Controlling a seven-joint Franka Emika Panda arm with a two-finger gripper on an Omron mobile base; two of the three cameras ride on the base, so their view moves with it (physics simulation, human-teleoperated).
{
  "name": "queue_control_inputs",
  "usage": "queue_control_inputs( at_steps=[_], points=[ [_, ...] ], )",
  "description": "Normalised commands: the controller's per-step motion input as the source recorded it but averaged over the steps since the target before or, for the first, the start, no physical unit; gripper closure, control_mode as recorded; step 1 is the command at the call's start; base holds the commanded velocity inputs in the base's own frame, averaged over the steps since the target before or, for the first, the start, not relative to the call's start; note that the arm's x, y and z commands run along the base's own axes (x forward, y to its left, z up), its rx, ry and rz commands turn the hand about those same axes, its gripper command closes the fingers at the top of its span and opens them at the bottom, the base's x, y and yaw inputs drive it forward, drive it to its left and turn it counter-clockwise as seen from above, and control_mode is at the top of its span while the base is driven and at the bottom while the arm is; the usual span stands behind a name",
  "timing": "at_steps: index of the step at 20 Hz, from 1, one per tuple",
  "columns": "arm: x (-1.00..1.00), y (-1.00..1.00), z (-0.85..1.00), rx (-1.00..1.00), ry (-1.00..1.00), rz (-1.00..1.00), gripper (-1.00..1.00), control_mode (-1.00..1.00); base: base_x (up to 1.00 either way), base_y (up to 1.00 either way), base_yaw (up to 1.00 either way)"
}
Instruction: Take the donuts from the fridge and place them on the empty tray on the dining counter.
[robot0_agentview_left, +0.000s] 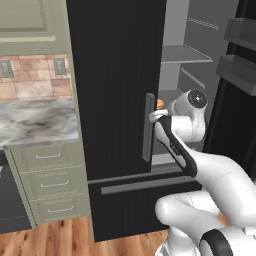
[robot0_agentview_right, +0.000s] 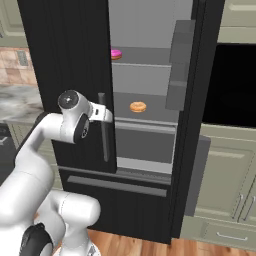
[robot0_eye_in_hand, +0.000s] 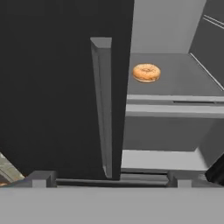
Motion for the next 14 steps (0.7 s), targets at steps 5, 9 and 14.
queue_control_inputs(
  at_steps=[5,9,14],
  points=[
    [0.46,0.00,-0.12,0.00,-0.20,0.00,-1.00,-1.00,0.00,0.00,0.00],
    [0.59,0.00,0.00,0.00,0.00,0.00,-1.00,-1.00,0.00,0.00,0.00],
    [0.70,0.00,-0.01,0.00,0.00,0.00,-1.00,-1.00,0.00,0.00,0.00]
  ],
)
